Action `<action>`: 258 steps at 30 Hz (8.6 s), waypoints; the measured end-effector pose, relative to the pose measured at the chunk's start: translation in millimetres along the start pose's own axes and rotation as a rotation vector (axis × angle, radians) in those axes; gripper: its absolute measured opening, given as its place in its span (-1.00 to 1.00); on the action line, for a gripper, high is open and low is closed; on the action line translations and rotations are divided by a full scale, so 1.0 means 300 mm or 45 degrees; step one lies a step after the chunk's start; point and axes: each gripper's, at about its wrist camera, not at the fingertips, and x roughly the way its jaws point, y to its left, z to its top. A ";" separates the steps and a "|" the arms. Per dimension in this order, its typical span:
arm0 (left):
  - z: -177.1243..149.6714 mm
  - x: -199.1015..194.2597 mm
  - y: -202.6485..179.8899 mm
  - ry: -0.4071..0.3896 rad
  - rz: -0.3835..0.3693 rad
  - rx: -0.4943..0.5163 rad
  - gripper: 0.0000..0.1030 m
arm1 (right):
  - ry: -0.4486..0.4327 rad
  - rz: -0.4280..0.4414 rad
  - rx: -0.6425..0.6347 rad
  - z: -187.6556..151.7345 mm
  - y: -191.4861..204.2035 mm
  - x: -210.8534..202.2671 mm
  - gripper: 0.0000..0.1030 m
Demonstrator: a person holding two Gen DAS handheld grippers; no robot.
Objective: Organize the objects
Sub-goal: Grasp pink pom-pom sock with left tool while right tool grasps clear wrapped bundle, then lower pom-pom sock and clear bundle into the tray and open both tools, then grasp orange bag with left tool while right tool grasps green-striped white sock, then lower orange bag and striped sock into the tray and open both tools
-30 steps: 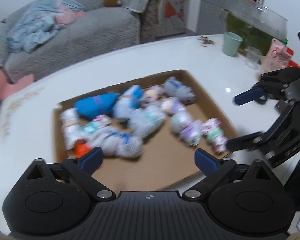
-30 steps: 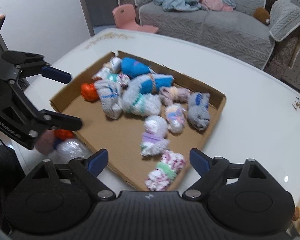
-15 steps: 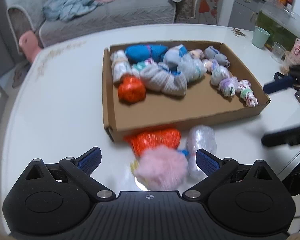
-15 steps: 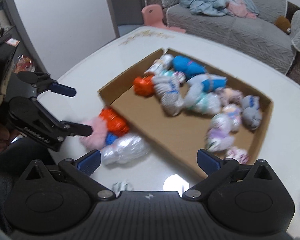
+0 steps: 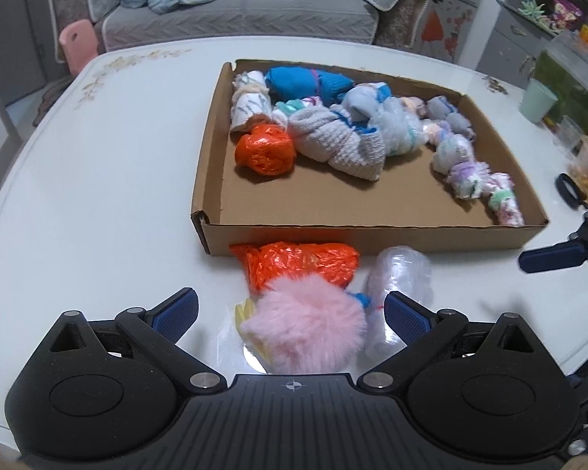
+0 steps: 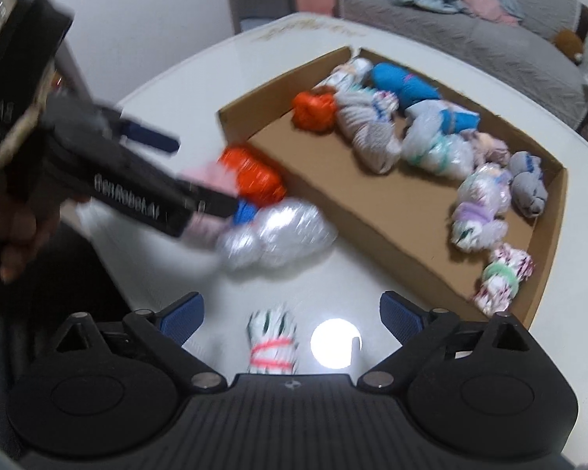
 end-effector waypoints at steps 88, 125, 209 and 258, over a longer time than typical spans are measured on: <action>0.361 -0.050 -0.007 -0.132 -0.043 0.311 -0.17 | -0.228 0.150 -0.084 0.309 -0.137 0.012 -0.47; 0.280 0.260 -0.001 0.037 0.067 0.305 -0.15 | -0.091 0.212 -0.283 0.306 -0.124 0.188 -0.47; -0.029 -0.209 -0.070 -0.144 -0.002 0.229 0.76 | -0.209 0.135 -0.196 -0.010 -0.060 -0.194 0.32; -0.066 0.018 -0.081 -0.113 0.001 0.045 0.33 | 0.048 0.078 -0.130 -0.147 -0.062 -0.067 -0.52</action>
